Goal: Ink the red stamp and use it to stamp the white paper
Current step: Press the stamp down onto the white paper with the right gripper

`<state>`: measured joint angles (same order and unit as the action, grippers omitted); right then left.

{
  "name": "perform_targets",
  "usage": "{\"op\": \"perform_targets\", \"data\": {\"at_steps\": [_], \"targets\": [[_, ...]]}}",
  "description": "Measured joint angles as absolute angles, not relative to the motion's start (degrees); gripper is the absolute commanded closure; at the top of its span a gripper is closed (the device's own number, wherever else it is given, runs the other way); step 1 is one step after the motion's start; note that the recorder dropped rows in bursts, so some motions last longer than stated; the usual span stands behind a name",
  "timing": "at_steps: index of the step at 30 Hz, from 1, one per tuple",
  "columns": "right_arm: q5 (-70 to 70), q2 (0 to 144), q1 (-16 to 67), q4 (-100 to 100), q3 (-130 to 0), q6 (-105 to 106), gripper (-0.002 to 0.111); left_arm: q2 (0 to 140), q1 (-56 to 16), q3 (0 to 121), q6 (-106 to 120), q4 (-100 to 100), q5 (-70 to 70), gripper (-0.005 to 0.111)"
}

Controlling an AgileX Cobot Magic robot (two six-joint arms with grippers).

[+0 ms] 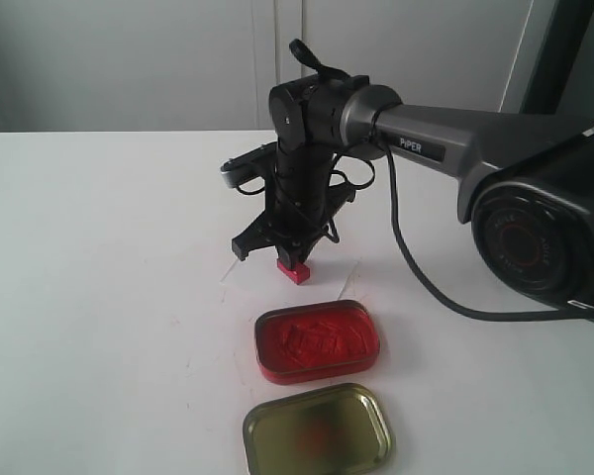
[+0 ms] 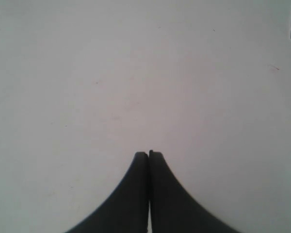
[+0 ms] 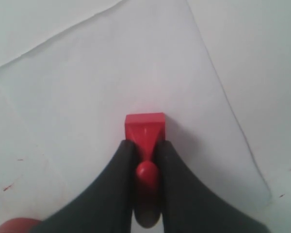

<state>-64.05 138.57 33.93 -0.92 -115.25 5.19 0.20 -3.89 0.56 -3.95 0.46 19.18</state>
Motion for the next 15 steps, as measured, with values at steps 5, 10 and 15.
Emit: {"op": "perform_targets", "data": {"at_steps": [5, 10, 15], "targets": [[-64.6, 138.6, 33.9, -0.9, -115.3, 5.2, 0.108, 0.2, -3.9, 0.6, -4.0, 0.5, 19.2, 0.107], [-65.1, 138.6, 33.9, -0.9, -115.4, 5.2, 0.108, 0.2, -3.9, 0.6, -4.0, 0.5, 19.2, 0.107], [-64.1, 138.6, 33.9, -0.9, -115.4, 5.2, 0.108, 0.2, -3.9, 0.6, -4.0, 0.5, 19.2, 0.107]]}}
